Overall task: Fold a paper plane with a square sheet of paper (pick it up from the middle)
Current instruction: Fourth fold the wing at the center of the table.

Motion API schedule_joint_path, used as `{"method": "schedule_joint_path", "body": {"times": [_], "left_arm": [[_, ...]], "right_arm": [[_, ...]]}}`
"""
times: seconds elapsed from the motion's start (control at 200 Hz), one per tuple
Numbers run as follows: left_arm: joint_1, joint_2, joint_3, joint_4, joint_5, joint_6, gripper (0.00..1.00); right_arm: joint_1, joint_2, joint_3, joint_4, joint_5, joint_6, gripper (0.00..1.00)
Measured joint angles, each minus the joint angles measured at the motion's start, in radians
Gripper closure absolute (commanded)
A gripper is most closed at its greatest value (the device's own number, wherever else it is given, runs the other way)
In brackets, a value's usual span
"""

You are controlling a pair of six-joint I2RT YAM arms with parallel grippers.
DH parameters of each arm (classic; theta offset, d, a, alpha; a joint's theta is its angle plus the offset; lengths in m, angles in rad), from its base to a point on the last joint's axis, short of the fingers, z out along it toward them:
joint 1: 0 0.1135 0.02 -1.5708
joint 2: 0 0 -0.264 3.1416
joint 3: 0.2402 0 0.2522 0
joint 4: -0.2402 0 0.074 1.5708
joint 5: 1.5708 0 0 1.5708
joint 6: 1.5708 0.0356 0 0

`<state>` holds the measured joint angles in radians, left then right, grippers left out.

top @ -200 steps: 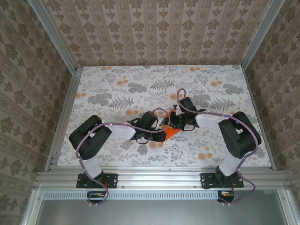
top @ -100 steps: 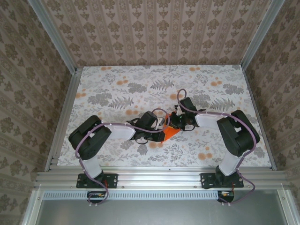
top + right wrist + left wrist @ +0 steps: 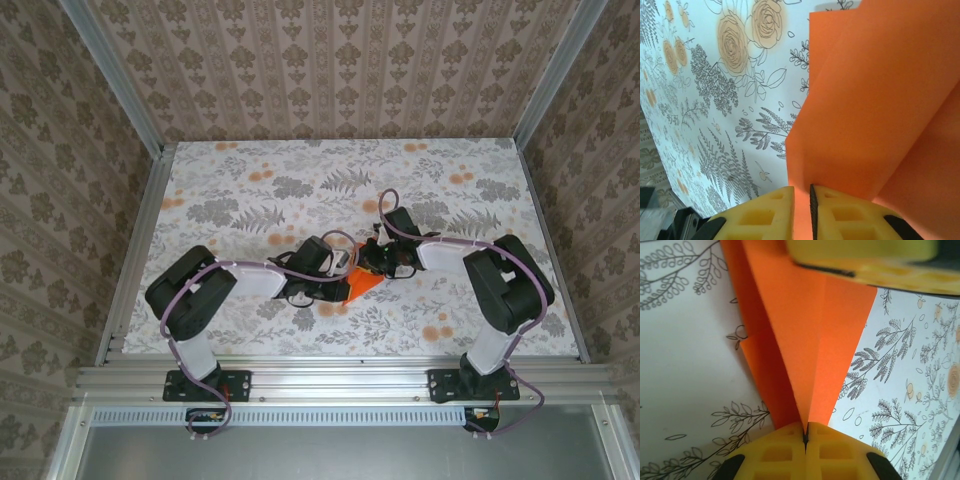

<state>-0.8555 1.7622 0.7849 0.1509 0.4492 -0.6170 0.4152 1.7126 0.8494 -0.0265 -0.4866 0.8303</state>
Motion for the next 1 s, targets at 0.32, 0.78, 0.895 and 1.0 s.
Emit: {"method": "schedule_joint_path", "body": {"times": [0.32, 0.78, 0.895, 1.0], "left_arm": [[0.040, 0.023, -0.001, 0.025, 0.073, -0.054, 1.00], [0.041, 0.054, 0.008, 0.064, 0.130, -0.091, 1.00], [0.045, 0.056, 0.008, 0.067, 0.138, -0.099, 1.00], [0.045, 0.056, 0.008, 0.067, 0.138, -0.099, 0.97]], "right_arm": [[-0.047, -0.180, -0.064, 0.013, -0.058, -0.002, 0.84], [0.005, -0.018, -0.032, 0.058, -0.108, -0.001, 0.86], [0.005, 0.026, -0.011, 0.077, -0.109, -0.001, 0.86], [0.003, 0.055, 0.000, 0.084, -0.109, -0.001, 0.86]]}}
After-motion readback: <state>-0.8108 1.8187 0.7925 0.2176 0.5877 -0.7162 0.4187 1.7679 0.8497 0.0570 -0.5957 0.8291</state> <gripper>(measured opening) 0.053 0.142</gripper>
